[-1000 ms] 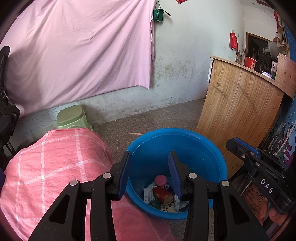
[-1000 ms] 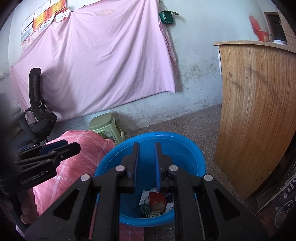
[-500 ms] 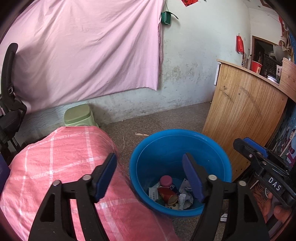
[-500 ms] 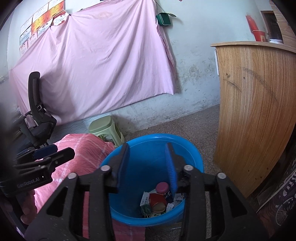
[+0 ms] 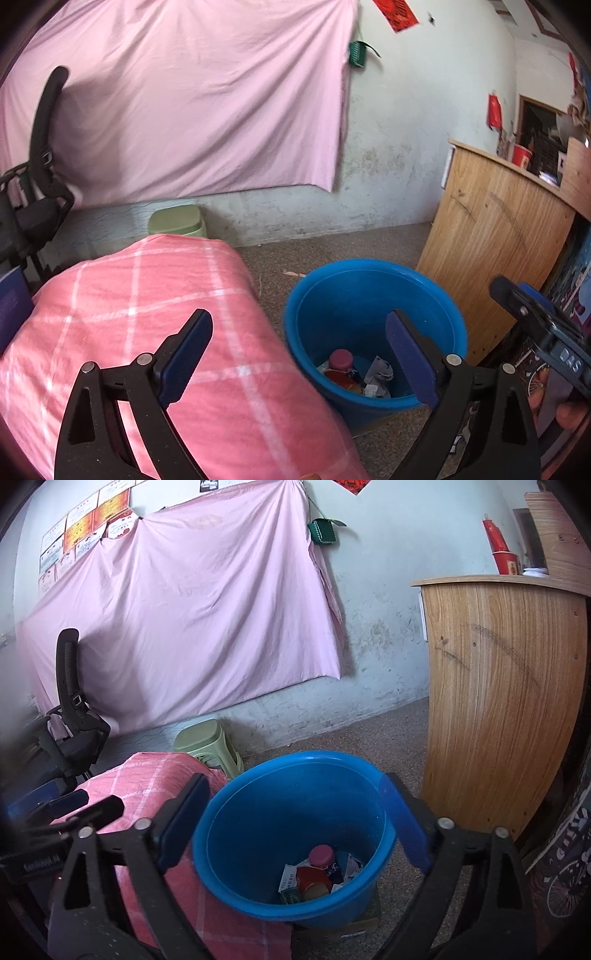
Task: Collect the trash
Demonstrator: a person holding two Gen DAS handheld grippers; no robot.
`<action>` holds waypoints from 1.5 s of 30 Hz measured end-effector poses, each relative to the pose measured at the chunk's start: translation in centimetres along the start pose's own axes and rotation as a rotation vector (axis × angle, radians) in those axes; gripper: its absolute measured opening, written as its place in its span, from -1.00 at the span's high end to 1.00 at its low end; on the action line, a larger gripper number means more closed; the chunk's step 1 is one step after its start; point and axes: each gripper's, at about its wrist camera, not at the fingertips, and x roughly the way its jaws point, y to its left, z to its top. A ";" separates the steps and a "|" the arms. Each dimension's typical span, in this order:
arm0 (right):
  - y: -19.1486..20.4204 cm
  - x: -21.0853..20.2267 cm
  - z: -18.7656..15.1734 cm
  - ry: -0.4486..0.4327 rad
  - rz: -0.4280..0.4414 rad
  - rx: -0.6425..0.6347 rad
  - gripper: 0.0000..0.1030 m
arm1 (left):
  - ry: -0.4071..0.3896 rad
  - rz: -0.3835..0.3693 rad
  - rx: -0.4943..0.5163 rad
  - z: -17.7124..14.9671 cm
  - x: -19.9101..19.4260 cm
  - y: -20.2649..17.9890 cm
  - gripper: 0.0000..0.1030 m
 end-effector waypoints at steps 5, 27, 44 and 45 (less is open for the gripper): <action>0.7 -2.6 -1.4 -0.031 -0.006 -0.015 -1.00 | -0.037 0.022 -0.011 -0.6 -2.3 0.9 -0.80; 5.0 -11.8 -4.5 -0.199 -0.025 -0.045 -1.00 | -0.223 0.102 -0.068 -5.9 -13.9 4.8 -0.97; 10.2 -16.6 -7.5 -0.189 0.014 -0.053 -1.00 | -0.246 0.167 -0.062 -10.4 -20.9 8.4 -0.97; 10.4 -16.8 -7.7 -0.188 0.016 -0.053 -1.00 | -0.246 0.169 -0.062 -10.6 -21.2 8.4 -0.97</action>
